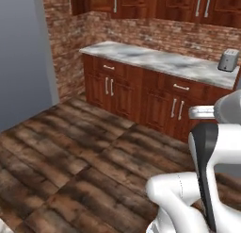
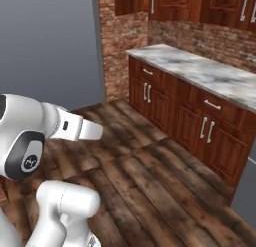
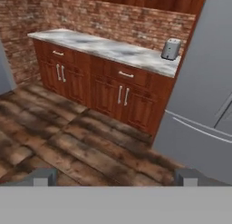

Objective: Close all open cabinet doors.

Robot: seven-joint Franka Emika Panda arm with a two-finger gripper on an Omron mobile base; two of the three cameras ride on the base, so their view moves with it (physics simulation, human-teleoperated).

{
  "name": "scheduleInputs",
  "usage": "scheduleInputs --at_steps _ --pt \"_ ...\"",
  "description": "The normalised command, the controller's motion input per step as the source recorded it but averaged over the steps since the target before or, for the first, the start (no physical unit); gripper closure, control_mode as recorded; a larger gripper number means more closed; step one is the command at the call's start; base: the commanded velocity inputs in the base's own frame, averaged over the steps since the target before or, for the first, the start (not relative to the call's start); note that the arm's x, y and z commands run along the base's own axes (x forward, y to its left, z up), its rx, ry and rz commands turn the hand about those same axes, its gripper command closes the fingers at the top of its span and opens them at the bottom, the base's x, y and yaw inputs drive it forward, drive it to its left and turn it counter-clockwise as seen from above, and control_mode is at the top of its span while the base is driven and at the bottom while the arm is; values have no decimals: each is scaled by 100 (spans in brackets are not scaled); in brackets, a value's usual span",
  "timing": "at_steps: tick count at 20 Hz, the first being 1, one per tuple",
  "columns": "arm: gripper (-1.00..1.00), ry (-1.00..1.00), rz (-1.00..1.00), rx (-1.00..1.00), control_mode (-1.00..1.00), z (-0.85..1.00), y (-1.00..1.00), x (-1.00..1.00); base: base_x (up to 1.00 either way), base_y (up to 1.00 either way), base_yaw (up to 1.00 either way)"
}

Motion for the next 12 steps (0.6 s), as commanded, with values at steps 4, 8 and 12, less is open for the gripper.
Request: scheduleInputs --at_steps 4,8,12 --pt "-100 0 0 0 100 0 0 0 100 1 -35" --pt "-100 0 0 0 100 0 0 0 100 16 -38" --pt "-100 0 0 0 100 0 0 0 100 26 -36"
